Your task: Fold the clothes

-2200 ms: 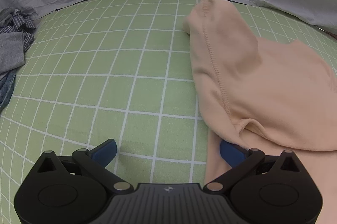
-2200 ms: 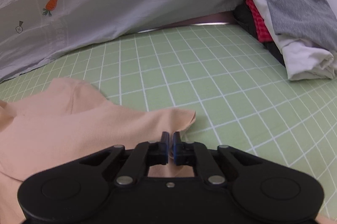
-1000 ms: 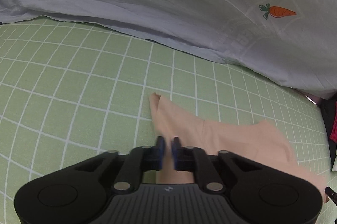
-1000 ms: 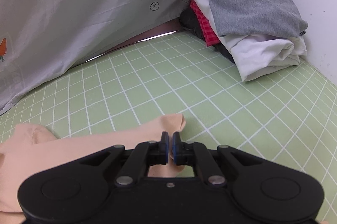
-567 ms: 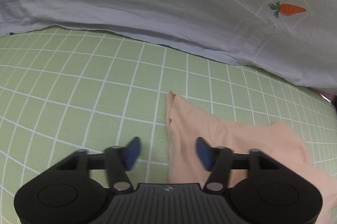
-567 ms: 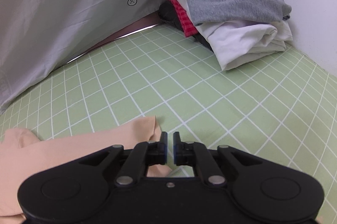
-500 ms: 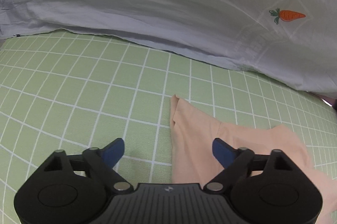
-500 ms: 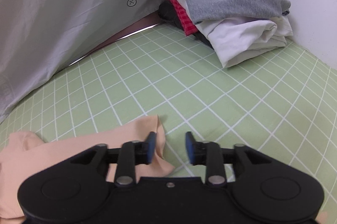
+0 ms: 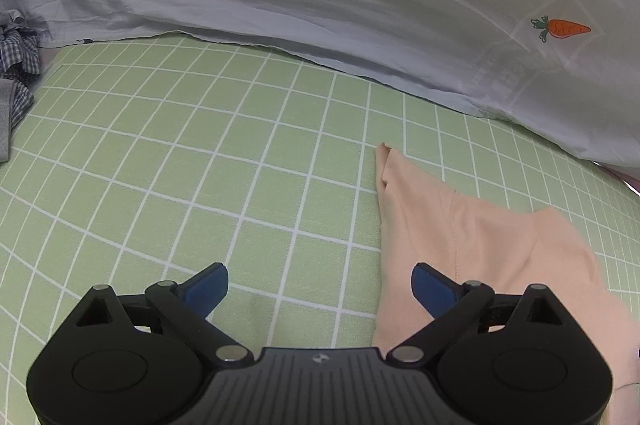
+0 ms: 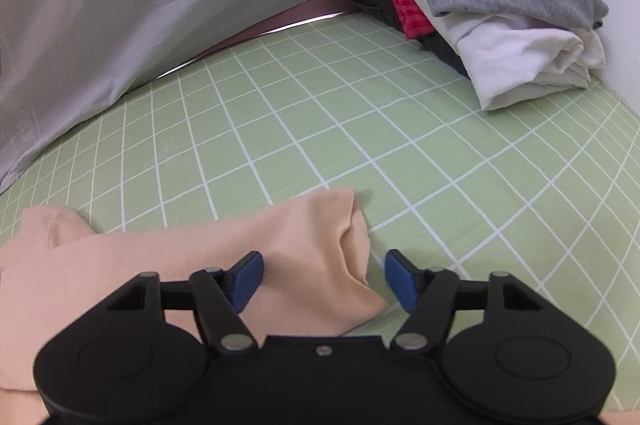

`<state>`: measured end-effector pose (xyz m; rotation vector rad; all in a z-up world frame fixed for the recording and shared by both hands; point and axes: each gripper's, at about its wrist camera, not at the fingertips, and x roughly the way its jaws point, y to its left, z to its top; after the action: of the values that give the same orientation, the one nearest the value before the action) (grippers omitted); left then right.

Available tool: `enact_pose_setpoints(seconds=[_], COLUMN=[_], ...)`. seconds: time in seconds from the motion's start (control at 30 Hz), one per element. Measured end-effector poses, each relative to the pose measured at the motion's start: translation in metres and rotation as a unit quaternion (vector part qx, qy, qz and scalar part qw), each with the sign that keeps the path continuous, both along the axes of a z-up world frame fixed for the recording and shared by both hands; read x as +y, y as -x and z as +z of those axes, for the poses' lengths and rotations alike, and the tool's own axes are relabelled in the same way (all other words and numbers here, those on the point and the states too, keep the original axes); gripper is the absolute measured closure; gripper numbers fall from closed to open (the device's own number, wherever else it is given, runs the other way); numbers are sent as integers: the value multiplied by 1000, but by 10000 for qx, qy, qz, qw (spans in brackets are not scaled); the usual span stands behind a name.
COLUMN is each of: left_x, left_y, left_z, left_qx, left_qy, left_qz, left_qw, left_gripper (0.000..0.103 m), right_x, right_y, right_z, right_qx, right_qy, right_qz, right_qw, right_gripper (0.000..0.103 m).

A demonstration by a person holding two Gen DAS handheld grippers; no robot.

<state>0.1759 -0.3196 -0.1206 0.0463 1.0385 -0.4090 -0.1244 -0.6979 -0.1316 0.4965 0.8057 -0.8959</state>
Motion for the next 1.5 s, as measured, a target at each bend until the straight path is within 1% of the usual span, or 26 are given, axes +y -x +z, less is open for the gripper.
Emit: enact_pose_setpoints(seconds=[0.07, 0.1, 0.2, 0.27, 0.33, 0.47, 0.53, 0.63, 0.77, 0.9, 1.0, 1.1, 1.2, 1.23, 1.3, 1.33, 1.37, 1.4, 1.43, 1.47, 1.5], left_x=[4, 7, 16, 24, 32, 46, 54, 67, 87, 108, 124, 135, 138, 138, 140, 141, 141, 142, 143, 144, 144], left_y=[7, 11, 26, 41, 56, 95, 113, 143, 174, 201, 213, 220, 223, 224, 226, 227, 228, 229, 230, 232, 233], left_z=[5, 8, 18, 27, 35, 50, 54, 53, 48, 40, 37, 36, 36, 35, 35, 35, 35, 35, 35, 35, 35], left_qx=[-8, -12, -6, -24, -43, -133, -137, -164, -110, -7, 34, 64, 87, 94, 109, 117, 124, 132, 139, 147, 154], left_qy=[-34, -51, -101, -76, -48, -36, -18, -124, -218, -332, -437, -485, -474, -471, -463, -460, -456, -453, -449, -445, -442], left_qz=[27, 41, 155, 118, 75, -115, -224, -361, -315, -241, -236, -279, -421, -468, -562, -609, -655, -702, -749, -796, -843], left_qw=[10000, 10000, 9998, 9999, 10000, 9998, 9997, 9991, 9992, 9992, 9988, 9984, 9980, 9978, 9973, 9970, 9967, 9964, 9961, 9957, 9953], left_gripper=[5, 5, 5, 5, 5, 5, 5, 5, 5, 5, 5, 5, 5, 5, 5, 5, 5, 5, 5, 5, 5], right_x=[3, 6, 23, 40, 64, 113, 142, 182, 233, 278, 309, 333, 350, 352, 354, 355, 356, 357, 356, 355, 354], right_y=[-4, -5, -6, -4, -1, 12, 18, 24, 31, 41, 51, 58, 64, 66, 70, 74, 77, 82, 87, 93, 99], right_z=[5, 8, 26, 40, 55, 80, 88, 92, 84, 66, 51, 38, 28, 27, 27, 28, 30, 33, 36, 39, 42], right_qx=[104, 152, 96, -11, 1, -78, -79, 8, 208, 405, 506, 543, 552, 530, 480, 514, 563, 628, 661, 684, 706], right_qy=[103, 176, 540, 767, 1085, 1450, 1664, 1947, 2158, 2155, 1983, 1721, 1417, 1303, 1064, 1012, 978, 1030, 1117, 1207, 1297], right_qz=[236, 337, 670, 885, 1164, 1526, 1753, 2149, 2706, 3286, 3606, 3752, 3579, 3444, 3085, 2907, 2741, 2616, 2460, 2290, 2120], right_qw=[9996, 9992, 9962, 9931, 9873, 9776, 9703, 9570, 9380, 9187, 9100, 9092, 9213, 9282, 9440, 9501, 9551, 9576, 9605, 9635, 9661], right_gripper=[92, 96, 96, 96, 96, 97, 97, 98, 98, 98, 102, 102, 101, 100, 85, 69, 55, 49, 28, 10, 4])
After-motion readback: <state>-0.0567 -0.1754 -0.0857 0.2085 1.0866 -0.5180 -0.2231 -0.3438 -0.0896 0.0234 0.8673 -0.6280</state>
